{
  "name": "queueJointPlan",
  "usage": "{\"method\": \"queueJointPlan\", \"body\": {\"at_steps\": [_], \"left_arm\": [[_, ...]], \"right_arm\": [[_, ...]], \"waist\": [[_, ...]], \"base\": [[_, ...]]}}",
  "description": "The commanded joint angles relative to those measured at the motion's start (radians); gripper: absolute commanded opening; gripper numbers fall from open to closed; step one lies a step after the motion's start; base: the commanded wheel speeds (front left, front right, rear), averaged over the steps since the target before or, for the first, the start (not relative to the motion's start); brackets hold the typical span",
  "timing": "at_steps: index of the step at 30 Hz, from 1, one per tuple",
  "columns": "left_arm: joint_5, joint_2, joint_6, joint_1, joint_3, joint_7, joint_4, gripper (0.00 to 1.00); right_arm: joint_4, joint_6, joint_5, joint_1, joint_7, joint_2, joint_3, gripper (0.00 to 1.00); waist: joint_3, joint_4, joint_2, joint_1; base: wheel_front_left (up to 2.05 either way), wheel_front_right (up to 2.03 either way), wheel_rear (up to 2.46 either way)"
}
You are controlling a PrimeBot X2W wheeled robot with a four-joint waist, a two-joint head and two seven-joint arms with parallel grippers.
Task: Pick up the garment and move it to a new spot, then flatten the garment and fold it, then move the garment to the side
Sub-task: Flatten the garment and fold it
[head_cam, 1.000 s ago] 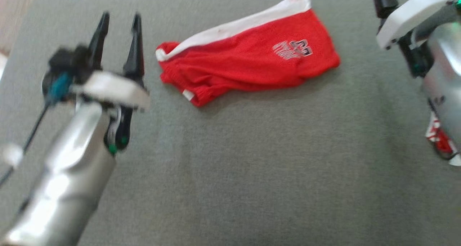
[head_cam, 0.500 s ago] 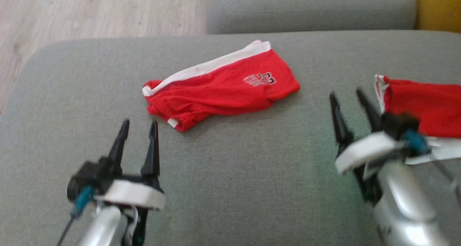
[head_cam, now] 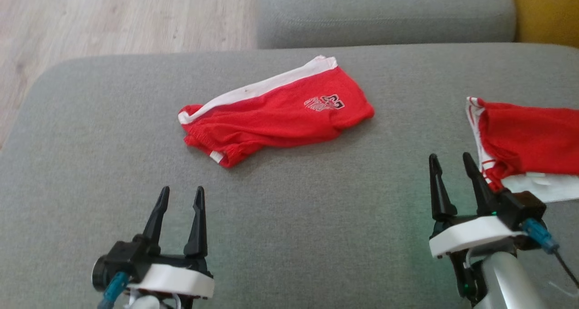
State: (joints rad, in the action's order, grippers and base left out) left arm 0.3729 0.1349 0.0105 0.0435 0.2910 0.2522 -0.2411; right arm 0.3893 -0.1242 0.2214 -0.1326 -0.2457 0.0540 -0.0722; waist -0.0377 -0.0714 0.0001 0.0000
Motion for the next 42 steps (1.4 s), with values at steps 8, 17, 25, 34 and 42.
{"method": "queueJointPlan", "body": {"at_steps": [8,17,25,34,42], "left_arm": [[-0.046,-0.031,0.049,0.114,-0.056,0.009,-0.001,1.0],[-0.06,-0.063,0.083,0.168,-0.046,0.009,-0.036,1.0],[-0.062,-0.08,0.1,0.212,-0.038,0.01,-0.051,1.0],[-0.044,-0.084,0.108,0.236,-0.021,0.01,-0.057,1.0],[-0.027,-0.084,0.099,0.246,-0.014,0.01,-0.06,1.0]], "right_arm": [[-0.014,-0.007,0.033,-0.147,0.095,-0.004,0.015,1.0],[0.189,-0.007,0.11,-0.359,0.199,-0.004,0.076,1.0],[0.432,-0.007,-0.058,-0.553,0.241,0.011,0.201,1.0],[0.634,-0.007,-0.264,-0.689,0.253,0.039,0.365,1.0],[0.715,-0.007,-0.335,-0.734,0.228,0.02,0.366,0.0]], "waist": [[-0.11,-0.082,-0.0001,0.0],[-0.2,-0.19,-0.0001,0.0],[-0.258,-0.283,-0.0001,0.0],[-0.297,-0.333,-0.0001,0.0],[-0.298,-0.329,-0.0001,0.0]], "base": [[0.0,0.0,0.0],[0.0,0.0,0.0],[0.0,0.0,0.0],[0.0,0.0,0.0],[0.0,0.0,0.0]]}}
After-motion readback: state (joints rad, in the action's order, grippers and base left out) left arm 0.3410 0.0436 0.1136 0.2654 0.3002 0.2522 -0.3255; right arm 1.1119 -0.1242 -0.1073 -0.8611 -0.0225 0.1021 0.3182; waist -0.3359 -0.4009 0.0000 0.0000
